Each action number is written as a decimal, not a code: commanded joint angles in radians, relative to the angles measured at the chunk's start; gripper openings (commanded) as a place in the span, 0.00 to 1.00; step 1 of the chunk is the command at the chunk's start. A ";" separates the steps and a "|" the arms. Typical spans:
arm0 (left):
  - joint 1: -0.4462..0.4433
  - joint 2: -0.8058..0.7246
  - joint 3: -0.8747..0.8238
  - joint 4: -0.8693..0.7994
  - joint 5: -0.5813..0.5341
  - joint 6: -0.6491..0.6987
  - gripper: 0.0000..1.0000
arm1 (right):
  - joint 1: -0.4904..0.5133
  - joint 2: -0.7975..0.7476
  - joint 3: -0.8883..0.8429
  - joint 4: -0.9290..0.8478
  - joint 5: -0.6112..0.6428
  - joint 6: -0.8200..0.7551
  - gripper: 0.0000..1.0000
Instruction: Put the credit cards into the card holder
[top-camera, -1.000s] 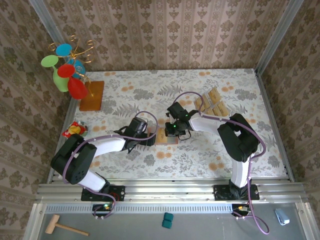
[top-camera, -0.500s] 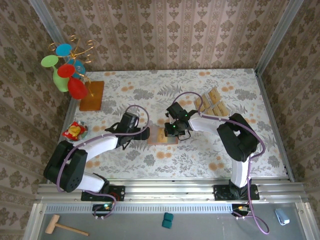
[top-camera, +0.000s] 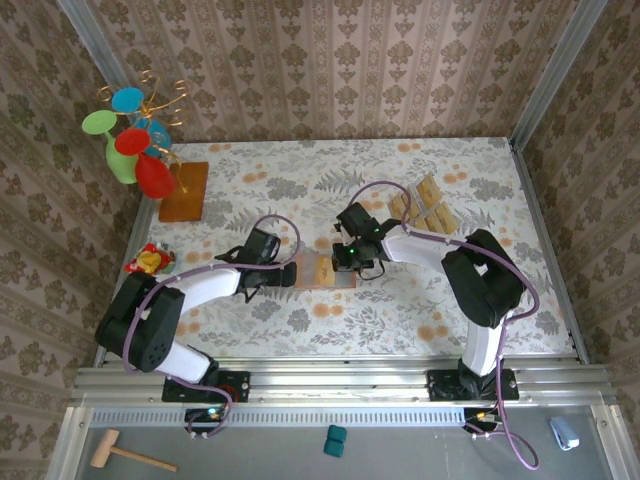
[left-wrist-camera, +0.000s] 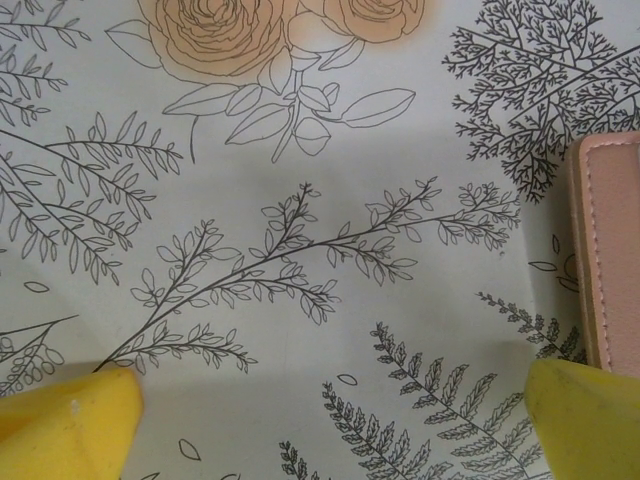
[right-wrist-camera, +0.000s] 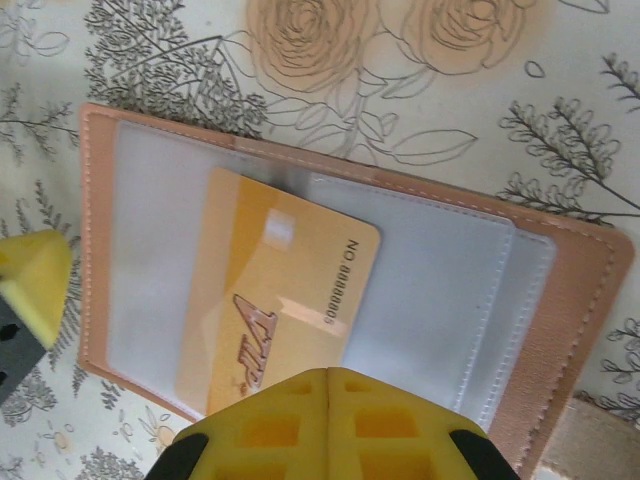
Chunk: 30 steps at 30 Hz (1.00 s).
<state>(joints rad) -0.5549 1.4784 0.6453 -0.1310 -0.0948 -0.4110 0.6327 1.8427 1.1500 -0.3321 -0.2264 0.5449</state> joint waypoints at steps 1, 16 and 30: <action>0.003 0.024 0.013 -0.027 -0.019 0.005 1.00 | -0.005 0.004 -0.009 -0.037 0.038 -0.019 0.00; -0.008 0.057 0.015 0.007 0.002 0.004 1.00 | -0.001 0.065 0.031 -0.030 0.008 -0.018 0.00; -0.022 0.071 0.013 0.029 0.013 -0.002 1.00 | 0.015 0.087 0.058 -0.021 -0.016 -0.006 0.00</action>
<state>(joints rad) -0.5716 1.5043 0.6552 -0.1280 -0.1280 -0.4110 0.6376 1.9053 1.1793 -0.3408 -0.2207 0.5449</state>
